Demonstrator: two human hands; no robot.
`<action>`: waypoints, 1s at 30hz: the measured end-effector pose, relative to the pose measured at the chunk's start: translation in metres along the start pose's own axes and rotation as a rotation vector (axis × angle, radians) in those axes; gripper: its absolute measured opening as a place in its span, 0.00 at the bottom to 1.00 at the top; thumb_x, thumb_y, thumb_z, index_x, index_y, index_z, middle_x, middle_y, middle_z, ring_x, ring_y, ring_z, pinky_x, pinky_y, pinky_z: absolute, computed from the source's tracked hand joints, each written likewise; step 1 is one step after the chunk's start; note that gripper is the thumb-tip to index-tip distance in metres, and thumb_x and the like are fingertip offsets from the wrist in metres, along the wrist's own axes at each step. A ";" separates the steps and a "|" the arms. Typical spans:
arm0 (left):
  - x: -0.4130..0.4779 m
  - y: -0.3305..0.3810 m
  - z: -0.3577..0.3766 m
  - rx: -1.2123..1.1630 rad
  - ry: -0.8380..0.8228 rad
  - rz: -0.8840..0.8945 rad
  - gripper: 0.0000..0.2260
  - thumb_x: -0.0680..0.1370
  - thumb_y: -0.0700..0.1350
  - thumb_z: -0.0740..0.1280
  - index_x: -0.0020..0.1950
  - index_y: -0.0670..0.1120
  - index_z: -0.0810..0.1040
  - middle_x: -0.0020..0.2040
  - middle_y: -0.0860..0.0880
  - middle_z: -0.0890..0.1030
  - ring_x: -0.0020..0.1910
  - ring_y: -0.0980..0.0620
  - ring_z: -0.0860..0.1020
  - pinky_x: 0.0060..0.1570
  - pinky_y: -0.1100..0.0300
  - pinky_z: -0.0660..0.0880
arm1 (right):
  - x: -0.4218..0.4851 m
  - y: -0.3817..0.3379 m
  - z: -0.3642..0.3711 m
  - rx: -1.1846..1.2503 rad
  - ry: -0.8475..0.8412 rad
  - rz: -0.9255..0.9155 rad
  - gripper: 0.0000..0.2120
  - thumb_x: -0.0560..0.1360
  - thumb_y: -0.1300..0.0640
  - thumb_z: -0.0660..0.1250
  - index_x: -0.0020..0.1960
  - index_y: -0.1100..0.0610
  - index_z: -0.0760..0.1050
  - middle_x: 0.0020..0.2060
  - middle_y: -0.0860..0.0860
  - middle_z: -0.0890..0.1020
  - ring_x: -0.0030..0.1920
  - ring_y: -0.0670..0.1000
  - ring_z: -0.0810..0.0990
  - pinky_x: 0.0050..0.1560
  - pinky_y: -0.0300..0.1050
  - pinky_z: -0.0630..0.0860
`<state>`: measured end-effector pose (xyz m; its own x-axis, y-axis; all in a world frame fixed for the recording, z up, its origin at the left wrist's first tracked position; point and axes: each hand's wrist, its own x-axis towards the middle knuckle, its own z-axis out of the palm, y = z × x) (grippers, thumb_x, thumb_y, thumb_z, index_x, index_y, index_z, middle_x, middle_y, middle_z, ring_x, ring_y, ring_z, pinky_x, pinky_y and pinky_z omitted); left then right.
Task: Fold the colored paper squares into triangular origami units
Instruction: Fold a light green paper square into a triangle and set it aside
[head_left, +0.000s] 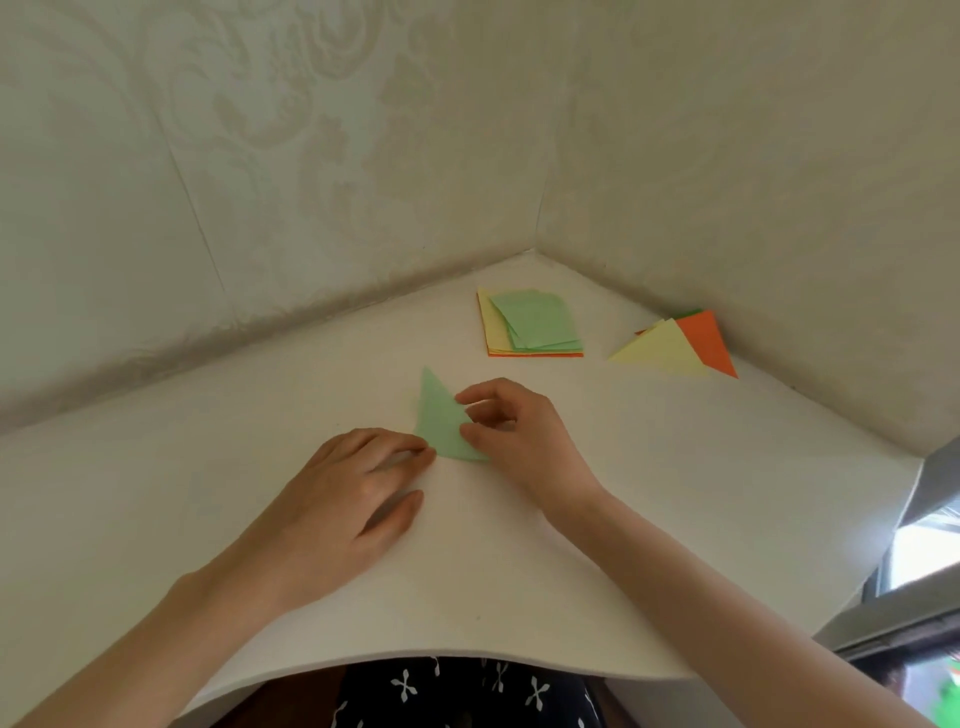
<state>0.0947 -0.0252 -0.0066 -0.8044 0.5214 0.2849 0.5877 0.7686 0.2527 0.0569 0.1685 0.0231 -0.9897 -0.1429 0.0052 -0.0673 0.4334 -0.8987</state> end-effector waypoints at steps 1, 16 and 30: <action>0.000 0.000 0.001 0.005 0.008 0.012 0.20 0.78 0.54 0.55 0.64 0.47 0.77 0.60 0.55 0.75 0.60 0.57 0.69 0.60 0.63 0.62 | -0.001 -0.001 -0.001 0.063 0.000 0.013 0.11 0.73 0.64 0.68 0.52 0.50 0.76 0.41 0.48 0.80 0.40 0.44 0.77 0.43 0.34 0.73; 0.099 0.047 0.016 -0.985 0.154 -0.391 0.05 0.72 0.47 0.72 0.43 0.47 0.80 0.40 0.51 0.83 0.37 0.57 0.79 0.39 0.64 0.74 | -0.016 0.013 -0.058 0.726 0.133 0.116 0.12 0.72 0.73 0.66 0.53 0.62 0.73 0.46 0.64 0.81 0.46 0.56 0.83 0.51 0.46 0.80; 0.145 0.032 0.037 -0.323 -0.020 -0.069 0.16 0.77 0.57 0.62 0.59 0.49 0.77 0.56 0.60 0.75 0.55 0.65 0.70 0.55 0.75 0.63 | 0.028 0.060 -0.179 -0.184 0.314 0.010 0.07 0.71 0.64 0.72 0.38 0.55 0.78 0.34 0.46 0.79 0.33 0.37 0.74 0.35 0.26 0.67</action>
<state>-0.0064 0.0885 0.0089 -0.8428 0.4821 0.2394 0.5266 0.6464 0.5522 0.0027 0.3495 0.0481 -0.9789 0.1303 0.1572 -0.0508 0.5901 -0.8057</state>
